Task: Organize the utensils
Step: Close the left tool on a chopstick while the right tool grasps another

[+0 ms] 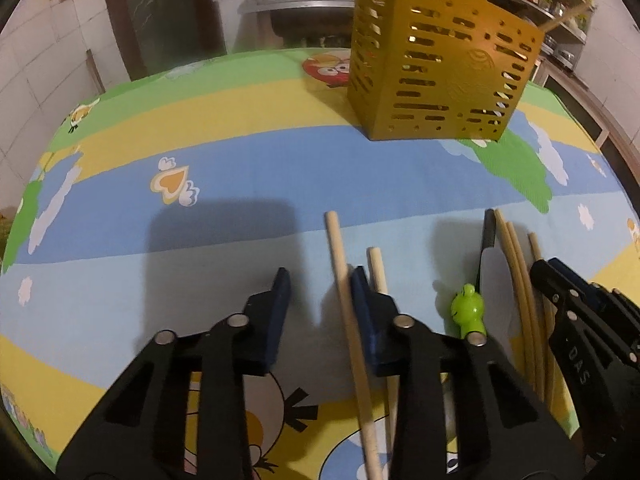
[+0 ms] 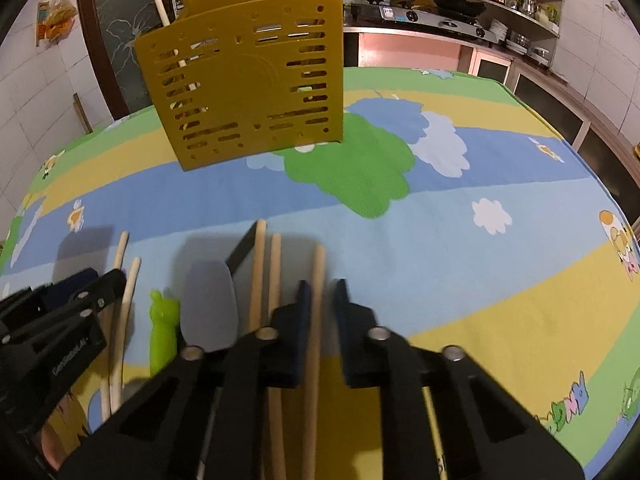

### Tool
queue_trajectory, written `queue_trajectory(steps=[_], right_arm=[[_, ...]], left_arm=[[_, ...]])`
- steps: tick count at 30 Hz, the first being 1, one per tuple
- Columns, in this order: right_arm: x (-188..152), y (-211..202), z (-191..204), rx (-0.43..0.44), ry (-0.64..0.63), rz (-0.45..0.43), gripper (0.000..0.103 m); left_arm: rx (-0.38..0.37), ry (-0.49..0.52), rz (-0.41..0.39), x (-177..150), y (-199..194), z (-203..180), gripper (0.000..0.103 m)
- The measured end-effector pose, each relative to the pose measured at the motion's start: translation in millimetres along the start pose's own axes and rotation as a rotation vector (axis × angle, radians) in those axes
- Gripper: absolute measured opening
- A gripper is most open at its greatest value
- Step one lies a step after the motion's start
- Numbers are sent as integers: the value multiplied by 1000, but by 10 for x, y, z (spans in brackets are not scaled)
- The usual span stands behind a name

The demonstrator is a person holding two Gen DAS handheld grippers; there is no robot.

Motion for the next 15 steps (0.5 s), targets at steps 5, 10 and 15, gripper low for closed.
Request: queue_trajectory(steps=[5,10,15], right_arm=[[18,-16,-16,36,5,-25,6],[105,-175,-126,85,29,-85,6],[246,-463,-242,157,39,-189,6]], left_arm=[[-18,-27,-20,-28,-18,34,6],[-40,-70,-59,-15,-165,101,5],[-71,-94,-182,-24,-558,180,5]])
Point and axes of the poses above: each gripper's, at about its wrist camera, not at the fingertips, and y roughly the way its jaws point, z to its left, x to its top, the point moved 8 cm from there along y, roughly the way its jaws point, and after that the axes turned 13 degrees about z, right-handed, at the moved point
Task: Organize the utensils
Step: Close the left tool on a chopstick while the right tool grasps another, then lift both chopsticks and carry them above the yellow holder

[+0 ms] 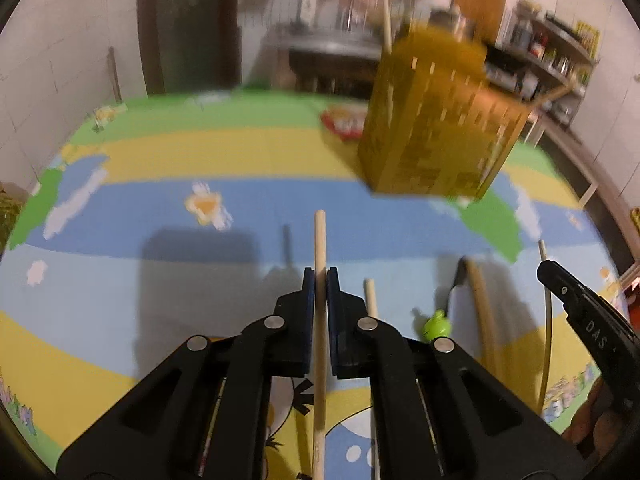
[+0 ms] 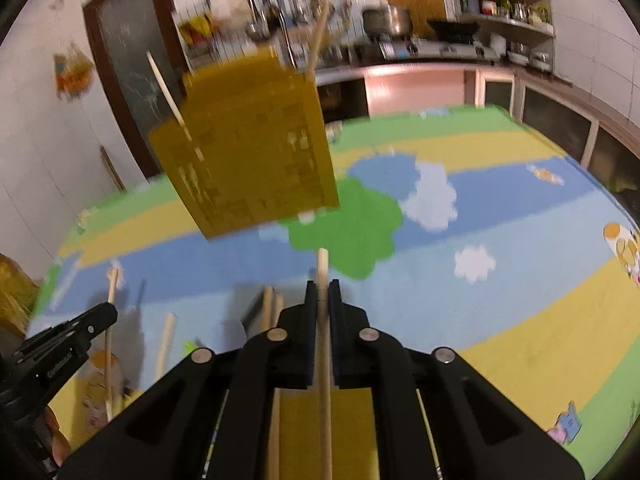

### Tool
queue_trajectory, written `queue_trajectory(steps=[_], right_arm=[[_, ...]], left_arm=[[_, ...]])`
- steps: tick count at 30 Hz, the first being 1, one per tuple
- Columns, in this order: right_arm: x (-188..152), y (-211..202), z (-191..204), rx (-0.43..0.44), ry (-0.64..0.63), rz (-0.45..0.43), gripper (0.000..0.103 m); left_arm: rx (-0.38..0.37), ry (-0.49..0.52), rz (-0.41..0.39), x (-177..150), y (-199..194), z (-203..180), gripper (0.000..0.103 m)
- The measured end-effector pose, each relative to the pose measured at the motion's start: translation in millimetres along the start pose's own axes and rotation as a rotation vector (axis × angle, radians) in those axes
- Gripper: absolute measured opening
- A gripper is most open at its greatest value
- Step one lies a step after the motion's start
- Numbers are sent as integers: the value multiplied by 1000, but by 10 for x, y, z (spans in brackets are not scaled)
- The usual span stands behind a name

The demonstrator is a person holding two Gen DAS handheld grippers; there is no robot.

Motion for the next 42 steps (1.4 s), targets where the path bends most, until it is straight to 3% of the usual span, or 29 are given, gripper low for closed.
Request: queue_trajectory(steps=[6,9,18,29,35,42], right_arm=[[158,-370,17,67,-27,-128,6],[172,-534,68,99,-53,-181,6],[146,-876,158,140,-112,-292,6],[225,-1072,115,139,-127,-370,6],[412,-1248,120,143,-141,-430,6],[940,-1564,208,144,-154,-533,6]], left_arm=[[9,-33,-180,33,-512,94,5],[18,-55,-230,20,-668,156,5],[29,-120,-337,-59,-1003,293,5],[18,-84,-432,2,-1362,105,5],[3,-60,-466,154,-1473,-67,5],[-49,-26,-541,658,-1744,-324,5]])
Point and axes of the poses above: each gripper's, at about its wrist camera, not at the fingertips, and y roughly the way its jaws point, z to its left, x to its top, the point moved 8 cm from there along y, roughly the way its jaws point, and after that the axes turned 13 degrees about z, right-handed, at the moved point
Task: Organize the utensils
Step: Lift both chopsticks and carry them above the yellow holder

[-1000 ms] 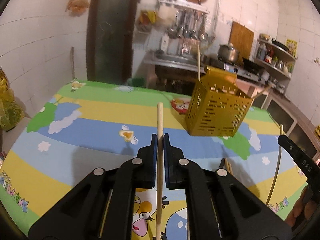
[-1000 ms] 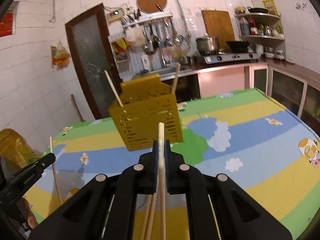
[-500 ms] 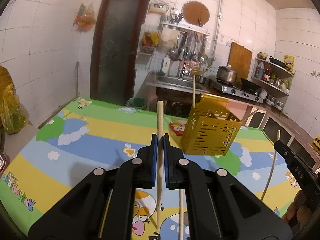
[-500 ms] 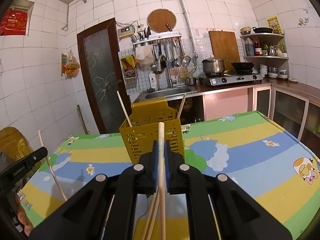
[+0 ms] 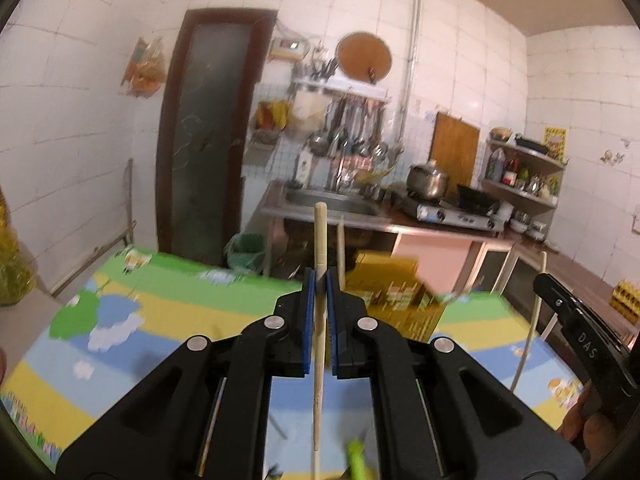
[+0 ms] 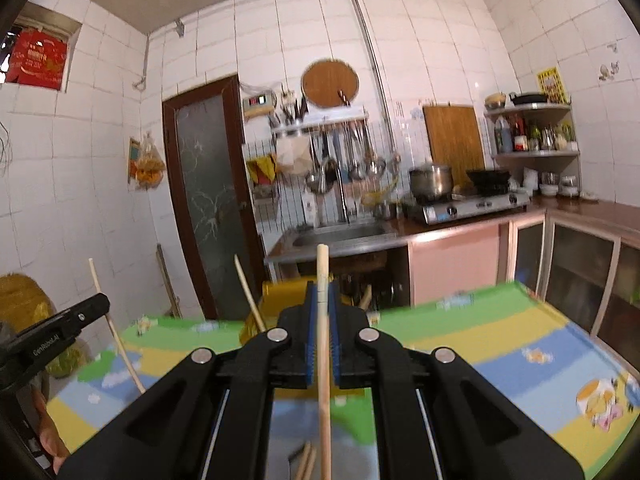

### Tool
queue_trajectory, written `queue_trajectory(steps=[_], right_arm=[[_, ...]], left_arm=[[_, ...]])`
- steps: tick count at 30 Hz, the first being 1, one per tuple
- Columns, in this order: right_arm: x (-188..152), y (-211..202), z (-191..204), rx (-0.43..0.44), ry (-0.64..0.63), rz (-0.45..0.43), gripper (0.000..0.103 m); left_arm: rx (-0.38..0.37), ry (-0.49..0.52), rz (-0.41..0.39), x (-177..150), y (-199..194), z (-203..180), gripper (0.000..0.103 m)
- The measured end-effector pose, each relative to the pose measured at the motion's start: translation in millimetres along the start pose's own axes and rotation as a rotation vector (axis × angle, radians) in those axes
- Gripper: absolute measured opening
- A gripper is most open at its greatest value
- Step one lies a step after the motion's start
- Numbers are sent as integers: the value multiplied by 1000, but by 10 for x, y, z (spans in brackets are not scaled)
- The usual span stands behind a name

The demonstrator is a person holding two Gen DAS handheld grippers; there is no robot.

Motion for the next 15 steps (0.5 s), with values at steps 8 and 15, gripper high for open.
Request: queue_trajectory(steps=[8,15], right_arm=[[865,208,73,-1,-28,-158,6],[1146,678,115,-6,-21,-237,6]], left_arm=[[-73,16,-138,863,170,-402,5],[-49,21,-199,1287,761,-611,5]])
Point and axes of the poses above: each gripper's, at about its wrist camera, not at the fingertips, and y roughly the way its jaws point, z to its left, x to its top, the point moved 8 cm from there along y, roughly the way its jaws point, and after that the axes turned 13 degrees about z, right-handed, at the moved point
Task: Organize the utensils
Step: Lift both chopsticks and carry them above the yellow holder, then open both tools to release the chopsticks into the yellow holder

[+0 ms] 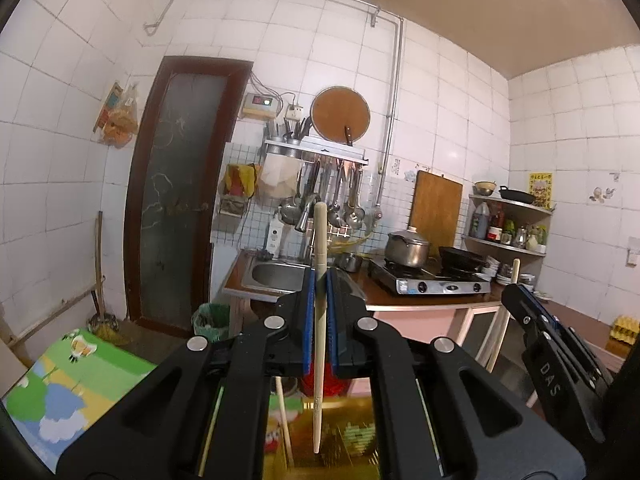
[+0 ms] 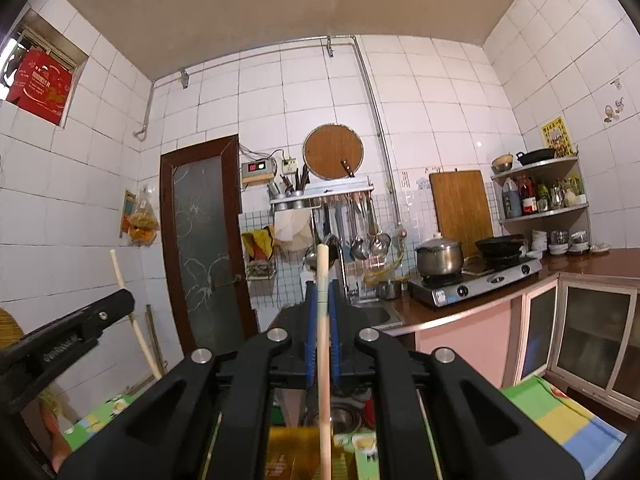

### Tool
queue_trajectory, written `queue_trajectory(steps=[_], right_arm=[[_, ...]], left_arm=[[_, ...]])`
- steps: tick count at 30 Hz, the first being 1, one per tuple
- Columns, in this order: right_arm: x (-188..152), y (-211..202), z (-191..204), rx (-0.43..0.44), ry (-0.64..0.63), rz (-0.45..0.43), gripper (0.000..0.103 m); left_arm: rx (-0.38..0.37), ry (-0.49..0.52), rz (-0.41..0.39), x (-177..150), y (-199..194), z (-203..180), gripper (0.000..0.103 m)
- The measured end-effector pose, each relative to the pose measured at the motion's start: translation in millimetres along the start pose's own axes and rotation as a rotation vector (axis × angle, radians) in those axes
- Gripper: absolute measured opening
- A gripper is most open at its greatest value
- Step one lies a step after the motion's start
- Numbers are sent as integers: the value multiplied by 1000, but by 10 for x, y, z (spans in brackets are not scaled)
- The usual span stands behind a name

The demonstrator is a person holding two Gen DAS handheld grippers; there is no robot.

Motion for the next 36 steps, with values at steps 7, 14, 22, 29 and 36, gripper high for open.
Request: queue_trajectory(steps=[7,14,22,29,36], right_arm=[[-229,603,-103,-5,20,-37,6],[-711,863,-77,-21,-50,41,6],[-966,846,-127,-51,-70,204,7],[-806,433,-272,-109,-47,265,69],[-800,-146,-215,-135,-88,339,81]], left_arm=[[28,30,53,-278,755,-36,5],[56,33,135,-749,1132,139,5],[76,-22,216,-832,900,447,33],[102,-11,202,-688,110,659,87],[151,33,239,-825,-586,858,98]])
Point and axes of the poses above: each gripper's, at about its wrist camera, not at the fingertips, and y roughly the way its jaws point, z to its left, x to its top, the point moved 8 cm from there along y, roughly the way its jaws point, and after that the axes turned 13 degrees about z, right-handed, at the moved point
